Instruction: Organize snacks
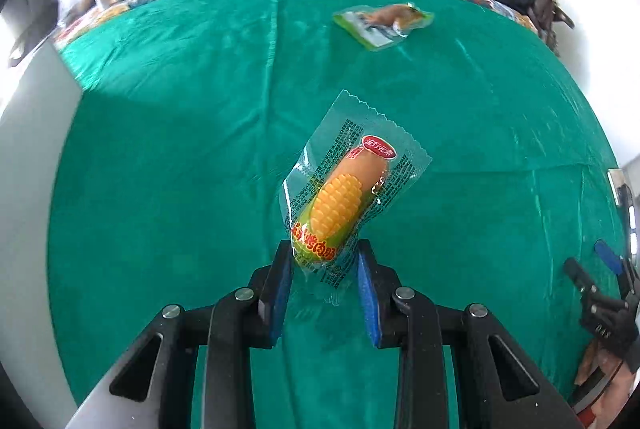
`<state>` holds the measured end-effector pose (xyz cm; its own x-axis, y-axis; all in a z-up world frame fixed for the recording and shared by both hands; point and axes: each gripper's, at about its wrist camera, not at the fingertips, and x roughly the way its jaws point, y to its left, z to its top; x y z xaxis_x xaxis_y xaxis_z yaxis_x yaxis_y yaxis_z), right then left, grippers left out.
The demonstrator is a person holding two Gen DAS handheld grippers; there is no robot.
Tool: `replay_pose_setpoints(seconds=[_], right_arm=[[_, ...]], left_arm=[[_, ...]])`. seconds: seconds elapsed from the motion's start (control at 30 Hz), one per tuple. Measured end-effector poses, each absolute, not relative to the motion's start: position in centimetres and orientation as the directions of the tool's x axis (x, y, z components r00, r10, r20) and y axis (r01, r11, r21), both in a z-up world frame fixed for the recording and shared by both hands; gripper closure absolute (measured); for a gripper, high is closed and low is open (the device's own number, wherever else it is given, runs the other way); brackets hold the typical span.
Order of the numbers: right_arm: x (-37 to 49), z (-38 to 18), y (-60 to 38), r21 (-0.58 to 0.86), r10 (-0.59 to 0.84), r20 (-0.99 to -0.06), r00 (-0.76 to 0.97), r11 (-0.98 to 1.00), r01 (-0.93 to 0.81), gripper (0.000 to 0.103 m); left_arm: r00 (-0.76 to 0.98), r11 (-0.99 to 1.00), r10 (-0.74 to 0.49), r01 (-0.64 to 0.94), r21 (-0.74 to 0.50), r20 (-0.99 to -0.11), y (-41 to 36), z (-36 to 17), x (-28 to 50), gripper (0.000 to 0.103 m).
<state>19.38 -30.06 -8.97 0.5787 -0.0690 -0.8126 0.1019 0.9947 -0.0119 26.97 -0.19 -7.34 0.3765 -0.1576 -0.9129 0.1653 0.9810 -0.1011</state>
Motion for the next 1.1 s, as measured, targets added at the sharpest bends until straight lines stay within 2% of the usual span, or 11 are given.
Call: replay_pose_setpoints(seconds=[0.1, 0.17, 0.23, 0.27, 0.43, 0.67, 0.9, 1.1], right_arm=[[19.4, -9.0, -30.0, -0.012, -0.069, -0.813, 0.579, 0.995, 0.102, 0.002], [19.4, -9.0, -30.1, -0.012, -0.069, -0.813, 0.579, 0.995, 0.102, 0.002], [19.3, -9.0, -30.1, -0.012, -0.069, -0.813, 0.579, 0.995, 0.102, 0.002], [19.4, -9.0, -30.0, -0.011, -0.068, -0.813, 0.579, 0.995, 0.102, 0.002], [19.4, -8.9, -30.1, -0.012, -0.069, -0.813, 0.579, 0.995, 0.101, 0.002], [19.4, -9.0, -30.1, -0.012, -0.069, -0.813, 0.578, 0.995, 0.101, 0.002], [19.4, -8.9, -30.1, -0.012, -0.069, -0.813, 0.579, 0.995, 0.101, 0.002], [19.4, -9.0, -30.1, -0.012, -0.069, -0.813, 0.579, 0.995, 0.101, 0.002]], left_arm=[[0.379, 0.986, -0.141, 0.140, -0.094, -0.915, 0.6, -8.3, 26.1, 0.066], [0.389, 0.985, -0.146, 0.139, -0.098, -0.909, 0.4, -8.9, 26.1, 0.055], [0.420, 0.985, -0.143, 0.148, -0.088, -0.896, 0.0, -9.0, 26.3, 0.021], [0.431, 0.987, -0.128, 0.143, -0.072, -0.893, 0.0, -9.2, 26.5, 0.017], [0.469, 0.991, -0.072, 0.134, -0.010, -0.880, -0.3, -9.9, 27.4, 0.013], [0.493, 1.000, -0.018, 0.008, -0.016, -0.870, 2.0, -10.2, 27.9, 0.012], [0.522, 0.999, 0.016, -0.049, -0.011, -0.853, 5.0, -10.8, 27.0, 0.000], [0.582, 0.999, 0.007, -0.038, -0.018, -0.813, 5.8, -11.2, 26.1, 0.000]])
